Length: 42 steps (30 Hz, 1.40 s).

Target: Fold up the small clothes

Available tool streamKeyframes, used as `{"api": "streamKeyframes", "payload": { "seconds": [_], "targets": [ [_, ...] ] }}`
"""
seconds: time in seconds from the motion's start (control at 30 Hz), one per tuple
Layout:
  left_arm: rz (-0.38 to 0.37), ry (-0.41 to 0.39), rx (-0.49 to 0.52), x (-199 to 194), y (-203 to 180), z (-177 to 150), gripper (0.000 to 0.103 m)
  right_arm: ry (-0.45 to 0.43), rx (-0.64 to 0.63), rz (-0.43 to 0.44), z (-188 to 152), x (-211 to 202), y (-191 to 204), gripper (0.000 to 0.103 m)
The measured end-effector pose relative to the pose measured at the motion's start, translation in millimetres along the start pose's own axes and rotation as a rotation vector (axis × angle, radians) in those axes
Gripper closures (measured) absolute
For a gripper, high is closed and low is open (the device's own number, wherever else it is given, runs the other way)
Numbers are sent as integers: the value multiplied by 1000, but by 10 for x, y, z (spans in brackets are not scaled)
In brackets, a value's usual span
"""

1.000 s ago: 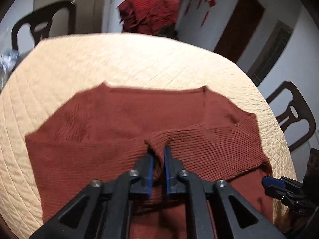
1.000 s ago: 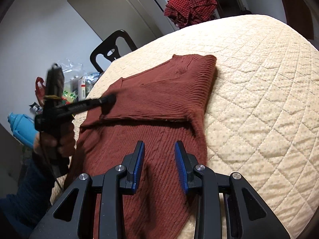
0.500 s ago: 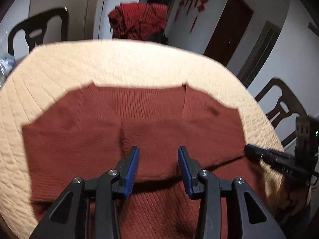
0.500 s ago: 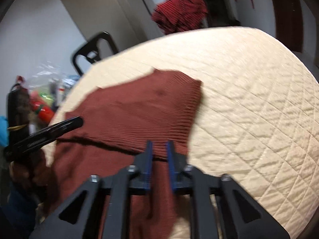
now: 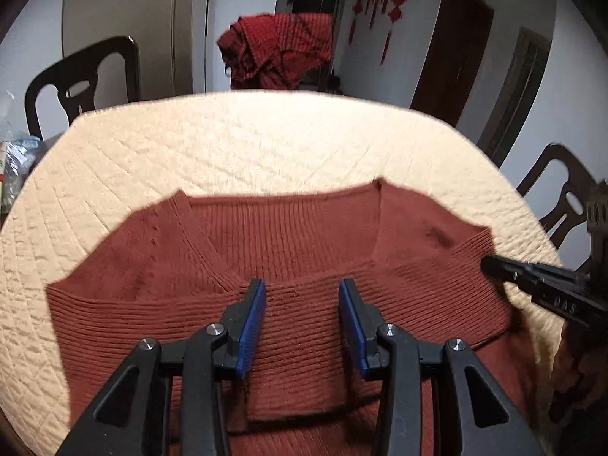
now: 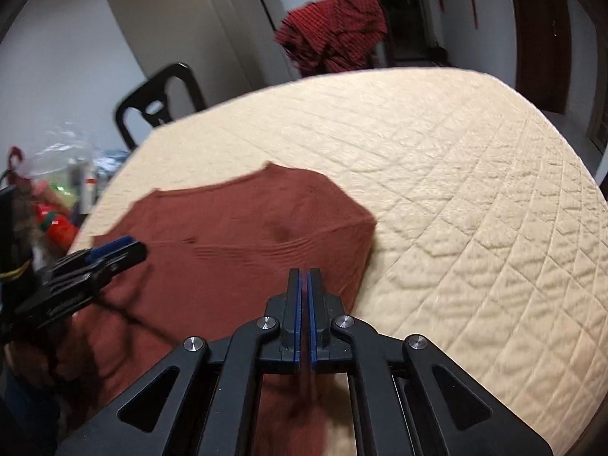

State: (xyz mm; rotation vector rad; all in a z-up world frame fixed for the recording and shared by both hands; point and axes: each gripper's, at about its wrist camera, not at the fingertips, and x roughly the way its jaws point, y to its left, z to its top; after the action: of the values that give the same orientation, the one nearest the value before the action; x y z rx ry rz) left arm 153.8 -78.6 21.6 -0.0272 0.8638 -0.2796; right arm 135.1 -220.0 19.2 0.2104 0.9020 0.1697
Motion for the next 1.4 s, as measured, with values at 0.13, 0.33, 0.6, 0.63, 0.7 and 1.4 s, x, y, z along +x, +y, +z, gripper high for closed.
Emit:
{"api": "streamKeyframes", "payload": {
  "seconds": [0.13,0.33,0.6,0.63,0.7,1.4],
  "targets": [
    [33,-13,37,-43,-61,-49,60,-2,-10,-4,-3,-42,2,101],
    [53,-32,50,-228,-71,-120,60,-11,-57,26,-118,-229,140,97],
    [122,-63,29,-472,94,-266,60,14,-105,28,-342,-289,250,96],
    [139,-67,23,-492,134,-287,60,22,-102,24,-366,-270,230,96],
    [172,-70,13,-519,219,-317,60,17,-94,30,-386,-283,210,96],
    [279,-40,-82,-607,847,-677,58,18,-97,1,-526,-442,289,94]
  ]
}}
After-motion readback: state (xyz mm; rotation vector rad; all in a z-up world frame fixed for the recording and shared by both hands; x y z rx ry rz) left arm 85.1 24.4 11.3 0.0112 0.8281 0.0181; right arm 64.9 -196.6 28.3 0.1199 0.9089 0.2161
